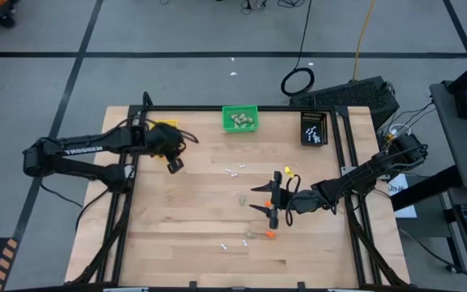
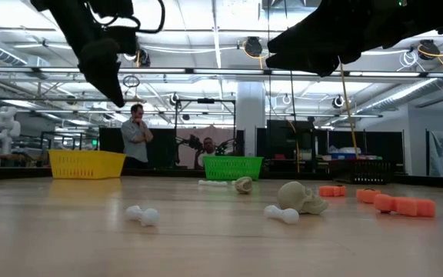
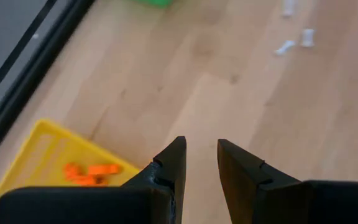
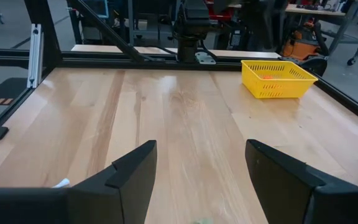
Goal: Sort Halloween decoration
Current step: Put the gray skull toy into the green bin
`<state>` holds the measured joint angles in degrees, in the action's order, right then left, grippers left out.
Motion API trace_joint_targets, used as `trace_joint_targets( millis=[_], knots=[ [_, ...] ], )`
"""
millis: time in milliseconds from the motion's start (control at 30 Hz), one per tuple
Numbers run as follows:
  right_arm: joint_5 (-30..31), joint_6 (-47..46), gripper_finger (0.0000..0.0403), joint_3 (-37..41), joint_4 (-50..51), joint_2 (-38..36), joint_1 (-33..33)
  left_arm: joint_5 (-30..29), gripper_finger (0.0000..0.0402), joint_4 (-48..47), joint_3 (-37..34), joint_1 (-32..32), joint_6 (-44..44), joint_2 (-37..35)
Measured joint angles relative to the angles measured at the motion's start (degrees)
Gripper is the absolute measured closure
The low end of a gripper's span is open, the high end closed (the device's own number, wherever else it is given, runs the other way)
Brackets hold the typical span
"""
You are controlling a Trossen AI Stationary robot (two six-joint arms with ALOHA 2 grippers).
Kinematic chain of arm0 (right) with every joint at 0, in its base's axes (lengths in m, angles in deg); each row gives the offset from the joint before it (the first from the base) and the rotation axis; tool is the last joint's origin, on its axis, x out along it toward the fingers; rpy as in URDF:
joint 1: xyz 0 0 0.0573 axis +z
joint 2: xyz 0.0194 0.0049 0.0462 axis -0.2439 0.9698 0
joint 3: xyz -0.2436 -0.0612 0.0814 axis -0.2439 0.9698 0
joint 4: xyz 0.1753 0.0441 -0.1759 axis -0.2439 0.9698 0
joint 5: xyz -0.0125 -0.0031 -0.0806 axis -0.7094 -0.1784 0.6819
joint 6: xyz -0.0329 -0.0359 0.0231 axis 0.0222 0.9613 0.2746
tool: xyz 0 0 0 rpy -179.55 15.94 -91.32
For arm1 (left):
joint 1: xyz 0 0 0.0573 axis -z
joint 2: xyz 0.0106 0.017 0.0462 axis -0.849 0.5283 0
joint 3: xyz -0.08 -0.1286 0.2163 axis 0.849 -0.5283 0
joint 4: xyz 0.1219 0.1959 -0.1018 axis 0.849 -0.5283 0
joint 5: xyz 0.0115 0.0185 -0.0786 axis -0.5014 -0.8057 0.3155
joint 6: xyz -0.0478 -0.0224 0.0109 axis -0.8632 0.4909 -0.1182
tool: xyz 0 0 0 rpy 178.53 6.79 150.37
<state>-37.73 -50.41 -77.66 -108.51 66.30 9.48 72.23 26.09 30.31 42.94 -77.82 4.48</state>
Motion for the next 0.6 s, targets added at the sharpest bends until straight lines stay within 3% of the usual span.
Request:
trace_joint_targets(
  millis=[600],
  knots=[
    [-0.07, -1.27, 0.0172, -0.01, 1.84, 0.0, 0.02, -2.82, 0.0311, 13.7, 0.0, 24.98, -2.45, 1.3]
  ],
)
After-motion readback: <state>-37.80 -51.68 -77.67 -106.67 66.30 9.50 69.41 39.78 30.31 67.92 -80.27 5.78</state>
